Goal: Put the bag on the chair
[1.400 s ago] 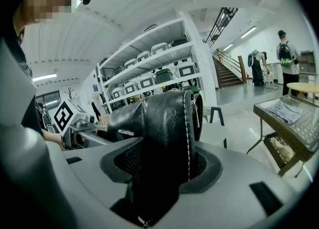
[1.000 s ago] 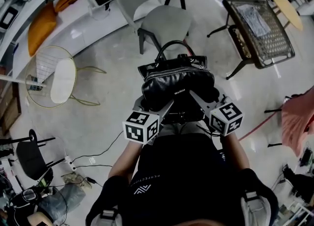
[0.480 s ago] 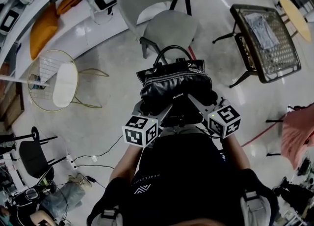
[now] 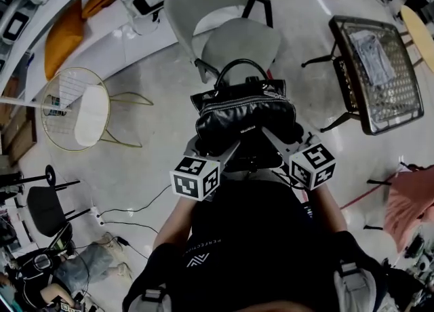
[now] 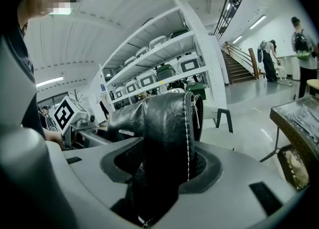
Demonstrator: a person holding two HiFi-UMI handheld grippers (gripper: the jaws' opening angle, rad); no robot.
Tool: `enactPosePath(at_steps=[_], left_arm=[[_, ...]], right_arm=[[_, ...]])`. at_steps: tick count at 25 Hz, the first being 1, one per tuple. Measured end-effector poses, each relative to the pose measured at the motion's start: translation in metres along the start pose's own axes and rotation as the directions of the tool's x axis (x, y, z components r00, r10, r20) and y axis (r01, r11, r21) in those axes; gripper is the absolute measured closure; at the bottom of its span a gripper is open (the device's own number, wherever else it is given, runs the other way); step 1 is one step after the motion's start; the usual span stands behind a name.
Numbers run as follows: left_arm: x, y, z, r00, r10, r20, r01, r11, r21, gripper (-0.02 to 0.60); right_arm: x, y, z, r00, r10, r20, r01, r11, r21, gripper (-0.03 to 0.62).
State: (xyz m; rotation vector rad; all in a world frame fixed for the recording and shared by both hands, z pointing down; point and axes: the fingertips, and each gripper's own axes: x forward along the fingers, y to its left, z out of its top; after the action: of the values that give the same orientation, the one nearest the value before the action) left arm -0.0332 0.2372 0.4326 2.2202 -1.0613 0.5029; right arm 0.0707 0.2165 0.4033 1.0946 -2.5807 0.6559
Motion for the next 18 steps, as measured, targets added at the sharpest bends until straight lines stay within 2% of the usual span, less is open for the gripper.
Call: enactPosePath(at_steps=[9, 18], left_arm=[[0.02, 0.007, 0.024, 1.0, -0.003, -0.001, 0.003, 1.0, 0.018, 0.264], [0.044, 0.039, 0.06, 0.997, -0.079, -0.021, 0.08, 0.996, 0.047, 0.264]], right_arm=[[0.011, -0.023, 0.017, 1.0, -0.017, 0.02, 0.017, 1.0, 0.005, 0.372], [0.042, -0.043, 0.043, 0.994, -0.11, 0.026, 0.11, 0.994, 0.018, 0.372]])
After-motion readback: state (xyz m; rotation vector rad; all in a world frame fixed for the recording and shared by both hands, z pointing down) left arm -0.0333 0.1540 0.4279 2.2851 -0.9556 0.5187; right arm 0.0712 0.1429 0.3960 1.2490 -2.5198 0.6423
